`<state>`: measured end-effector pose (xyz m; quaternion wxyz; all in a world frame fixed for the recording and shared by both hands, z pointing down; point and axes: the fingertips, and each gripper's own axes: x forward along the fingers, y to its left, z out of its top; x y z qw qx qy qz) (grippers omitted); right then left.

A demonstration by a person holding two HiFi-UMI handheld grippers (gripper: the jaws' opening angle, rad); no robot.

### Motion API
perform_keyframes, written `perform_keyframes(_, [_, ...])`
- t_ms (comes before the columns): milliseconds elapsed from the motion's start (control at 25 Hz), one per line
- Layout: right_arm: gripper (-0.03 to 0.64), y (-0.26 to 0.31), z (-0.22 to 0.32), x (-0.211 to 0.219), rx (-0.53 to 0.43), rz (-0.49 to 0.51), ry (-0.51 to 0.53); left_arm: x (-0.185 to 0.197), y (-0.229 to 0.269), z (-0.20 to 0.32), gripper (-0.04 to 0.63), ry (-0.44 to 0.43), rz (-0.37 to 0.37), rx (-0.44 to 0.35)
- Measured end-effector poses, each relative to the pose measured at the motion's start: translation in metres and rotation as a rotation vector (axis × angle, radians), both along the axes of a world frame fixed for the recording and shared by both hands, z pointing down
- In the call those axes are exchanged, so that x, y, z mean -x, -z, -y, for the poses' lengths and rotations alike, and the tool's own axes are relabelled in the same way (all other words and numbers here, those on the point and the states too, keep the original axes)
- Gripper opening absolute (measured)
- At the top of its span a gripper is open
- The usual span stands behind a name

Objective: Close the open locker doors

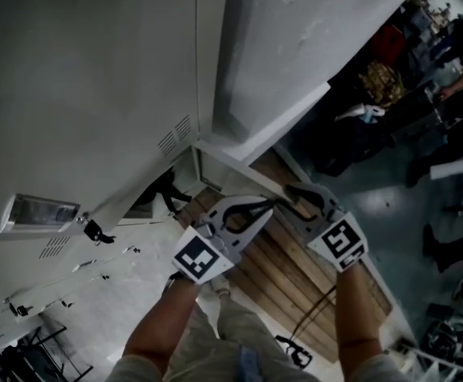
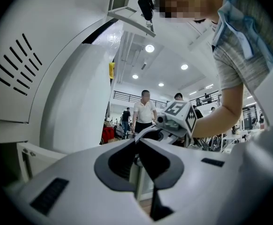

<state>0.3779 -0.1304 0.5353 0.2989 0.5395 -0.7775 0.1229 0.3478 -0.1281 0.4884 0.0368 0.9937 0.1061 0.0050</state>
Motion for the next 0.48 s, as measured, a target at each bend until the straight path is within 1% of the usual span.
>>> perform_keyframes(120, [0.124,0.001,-0.003,0.004,0.017,0.01,0.009,0.004,0.004,0.0,0.008,0.014,-0.012,0.004])
perform_keyframes(240, [0.123,0.002,-0.007,0.013,0.036,0.026,0.024,0.012,0.007,0.0,0.008,0.03,-0.009,0.005])
perform_keyframes(480, [0.121,0.002,-0.017,0.04,0.069,0.072,0.066,0.033,0.011,-0.002,0.008,0.064,-0.005,0.007])
